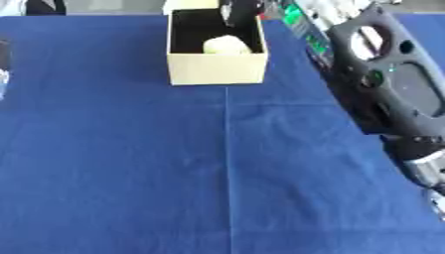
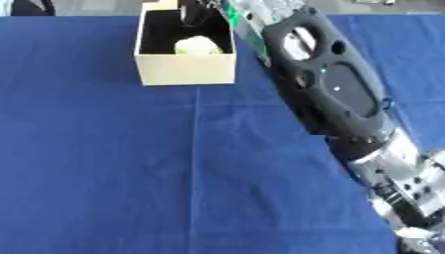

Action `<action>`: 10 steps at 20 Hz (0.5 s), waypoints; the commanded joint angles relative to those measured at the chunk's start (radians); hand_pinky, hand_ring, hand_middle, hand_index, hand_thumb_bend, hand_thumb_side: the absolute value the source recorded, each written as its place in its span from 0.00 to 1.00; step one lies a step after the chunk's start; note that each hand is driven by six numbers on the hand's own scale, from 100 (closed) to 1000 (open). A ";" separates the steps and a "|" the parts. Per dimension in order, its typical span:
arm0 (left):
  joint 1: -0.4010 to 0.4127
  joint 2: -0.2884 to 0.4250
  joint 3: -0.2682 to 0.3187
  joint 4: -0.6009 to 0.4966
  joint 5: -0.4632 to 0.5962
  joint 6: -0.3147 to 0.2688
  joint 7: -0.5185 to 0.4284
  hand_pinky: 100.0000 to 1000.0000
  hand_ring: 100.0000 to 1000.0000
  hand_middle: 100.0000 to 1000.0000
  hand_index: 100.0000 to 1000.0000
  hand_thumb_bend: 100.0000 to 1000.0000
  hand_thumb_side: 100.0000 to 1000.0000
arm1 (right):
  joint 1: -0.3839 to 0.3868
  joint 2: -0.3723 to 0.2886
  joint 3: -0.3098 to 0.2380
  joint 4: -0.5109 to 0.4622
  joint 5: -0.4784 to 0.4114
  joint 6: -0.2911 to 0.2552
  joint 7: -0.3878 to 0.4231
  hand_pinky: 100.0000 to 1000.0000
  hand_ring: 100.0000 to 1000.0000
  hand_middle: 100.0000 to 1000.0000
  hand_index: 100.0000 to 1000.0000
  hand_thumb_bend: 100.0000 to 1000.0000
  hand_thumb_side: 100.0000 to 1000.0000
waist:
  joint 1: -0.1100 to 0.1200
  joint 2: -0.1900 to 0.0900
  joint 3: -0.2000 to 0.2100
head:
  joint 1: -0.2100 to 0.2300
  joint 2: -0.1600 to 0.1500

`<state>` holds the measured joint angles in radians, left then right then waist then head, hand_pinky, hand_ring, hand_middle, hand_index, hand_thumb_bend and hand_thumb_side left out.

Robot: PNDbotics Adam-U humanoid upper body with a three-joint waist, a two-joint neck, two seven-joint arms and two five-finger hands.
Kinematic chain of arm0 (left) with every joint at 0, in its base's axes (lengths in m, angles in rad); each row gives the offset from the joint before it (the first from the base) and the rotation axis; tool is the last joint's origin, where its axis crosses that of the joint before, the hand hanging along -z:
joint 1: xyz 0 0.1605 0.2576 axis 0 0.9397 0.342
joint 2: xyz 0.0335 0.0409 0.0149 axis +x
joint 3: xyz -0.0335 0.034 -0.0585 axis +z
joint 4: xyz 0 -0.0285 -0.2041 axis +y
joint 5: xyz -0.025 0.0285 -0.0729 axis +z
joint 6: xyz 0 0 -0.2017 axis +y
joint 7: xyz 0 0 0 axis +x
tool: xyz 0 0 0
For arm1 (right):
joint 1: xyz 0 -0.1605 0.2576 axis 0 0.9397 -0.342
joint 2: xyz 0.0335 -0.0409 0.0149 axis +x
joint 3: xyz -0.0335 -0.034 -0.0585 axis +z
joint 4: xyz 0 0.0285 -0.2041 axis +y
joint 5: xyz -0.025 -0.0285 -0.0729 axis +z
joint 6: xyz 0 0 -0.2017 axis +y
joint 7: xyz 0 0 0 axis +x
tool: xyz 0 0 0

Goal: Pick up objects on the table and place them in the box.

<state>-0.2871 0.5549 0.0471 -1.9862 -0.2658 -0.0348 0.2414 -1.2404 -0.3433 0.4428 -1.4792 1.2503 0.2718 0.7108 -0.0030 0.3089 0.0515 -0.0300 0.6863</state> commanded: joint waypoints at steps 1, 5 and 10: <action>-0.005 0.019 0.012 -0.014 -0.007 0.000 0.005 0.35 0.55 0.52 0.69 0.27 0.50 | 0.017 -0.096 0.011 -0.191 -0.062 0.004 0.036 0.95 0.96 0.86 0.84 0.00 0.16 | 0.004 -0.029 -0.005 | 0.010 0.013; -0.004 0.021 0.012 -0.014 -0.011 0.000 0.006 0.35 0.55 0.52 0.69 0.28 0.50 | 0.094 -0.198 0.015 -0.401 -0.139 0.017 0.065 0.95 0.96 0.86 0.83 0.00 0.05 | 0.008 -0.040 -0.014 | 0.019 0.017; -0.006 0.021 0.010 -0.014 -0.013 -0.004 0.009 0.35 0.55 0.52 0.69 0.28 0.50 | 0.187 -0.289 0.008 -0.516 -0.240 0.021 0.008 0.95 0.98 0.89 0.82 0.00 0.26 | 0.012 -0.046 -0.021 | 0.028 0.023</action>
